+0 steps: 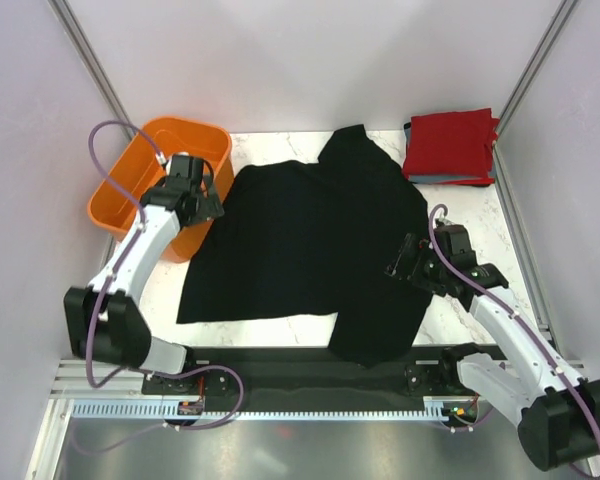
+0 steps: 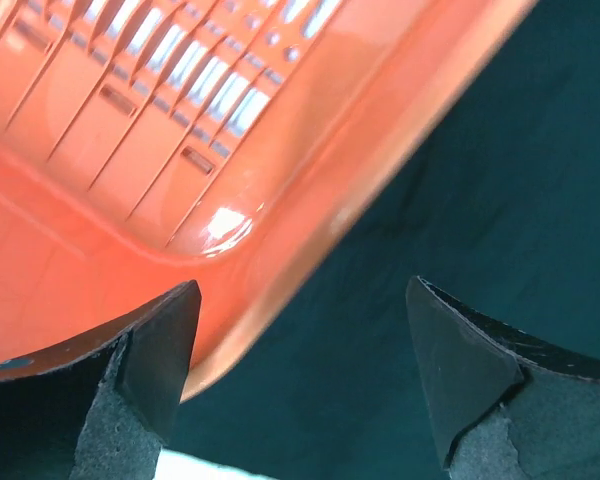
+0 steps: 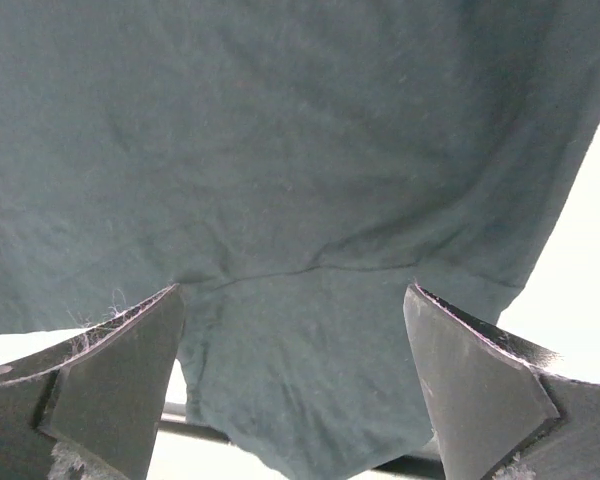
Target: Fold and stack the t-shirts
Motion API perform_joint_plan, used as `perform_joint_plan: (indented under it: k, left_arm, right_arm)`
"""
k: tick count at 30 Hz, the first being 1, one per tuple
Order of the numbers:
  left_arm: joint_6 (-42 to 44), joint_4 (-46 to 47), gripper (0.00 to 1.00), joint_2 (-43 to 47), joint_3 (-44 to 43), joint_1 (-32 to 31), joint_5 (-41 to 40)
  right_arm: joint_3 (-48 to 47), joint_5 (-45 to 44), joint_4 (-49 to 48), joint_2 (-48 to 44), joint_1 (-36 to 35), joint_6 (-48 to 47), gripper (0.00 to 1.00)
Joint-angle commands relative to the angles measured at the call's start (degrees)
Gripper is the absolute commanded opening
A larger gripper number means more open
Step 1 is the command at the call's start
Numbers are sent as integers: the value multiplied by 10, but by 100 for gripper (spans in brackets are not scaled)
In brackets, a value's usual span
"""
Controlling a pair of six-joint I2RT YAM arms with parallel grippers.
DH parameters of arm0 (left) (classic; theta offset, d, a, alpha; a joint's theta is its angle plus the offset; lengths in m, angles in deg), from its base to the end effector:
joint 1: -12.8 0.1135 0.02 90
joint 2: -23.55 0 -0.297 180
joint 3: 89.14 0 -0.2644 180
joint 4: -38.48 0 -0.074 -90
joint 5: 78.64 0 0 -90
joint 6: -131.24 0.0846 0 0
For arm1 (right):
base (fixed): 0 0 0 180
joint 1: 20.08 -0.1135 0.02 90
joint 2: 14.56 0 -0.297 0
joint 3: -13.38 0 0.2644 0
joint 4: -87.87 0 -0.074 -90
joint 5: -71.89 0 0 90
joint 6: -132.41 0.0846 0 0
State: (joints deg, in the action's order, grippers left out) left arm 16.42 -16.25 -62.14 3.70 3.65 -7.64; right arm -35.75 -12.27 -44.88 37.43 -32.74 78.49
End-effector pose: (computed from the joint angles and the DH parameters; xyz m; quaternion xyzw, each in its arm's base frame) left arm 0.3540 -0.0291 0.2930 -0.1791 0.9202 0.0590 0.3430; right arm 0.1958 0.0528 0.2130 0.1735 0.9228 0.1842 0.2906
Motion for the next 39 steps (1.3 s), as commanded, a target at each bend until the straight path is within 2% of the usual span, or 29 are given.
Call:
perform_joint_plan:
  k: [1, 4, 9, 10, 12, 14, 16, 18, 21, 23, 25, 29, 34, 39]
  left_arm:
    - [-26, -8, 92, 80, 92, 0, 21]
    - [4, 5, 93, 71, 109, 5, 34]
    - [29, -1, 94, -3, 15, 17, 22]
    - [34, -9, 94, -24, -14, 20, 15]
    - [40, -67, 94, -75, -136, 26, -24]
    - [50, -95, 93, -90, -263, 26, -45]
    - [55, -109, 91, -85, -345, 24, -37]
    - [55, -110, 89, -68, -368, 12, -2]
    - [67, -108, 85, -48, -342, -13, 105]
    - [74, -106, 83, -41, -272, -32, 175]
    - [84, -90, 81, -39, -190, -43, 214]
    - [100, -76, 80, -67, -110, -52, 258]
    - [114, -73, 80, -141, -135, -47, 206]
    - [108, -91, 81, -243, -208, 9, 116]
  right_arm:
    - [-32, -24, 18, 17, -41, 31, 98]
    - [-35, -22, 18, 37, -74, 42, 98]
    - [-30, -29, 12, 31, -97, 53, 98]
    - [-28, -28, 14, 29, -98, 50, 98]
    - [-28, -29, 25, 17, -98, 45, 98]
    - [-28, -34, 35, 5, -98, 35, 98]
    - [-24, -43, 45, -4, -99, 31, 98]
    - [-20, -45, 45, -12, -98, 33, 98]
    - [-15, -40, 39, -11, -99, 38, 98]
    - [-17, -36, 39, -5, -98, 37, 98]
    - [-20, -34, 40, -3, -99, 35, 98]
    - [-24, -36, 44, -8, -98, 29, 98]
    - [-18, -36, 48, -18, -99, 29, 98]
    - [-11, -43, 59, -31, -98, 27, 98]
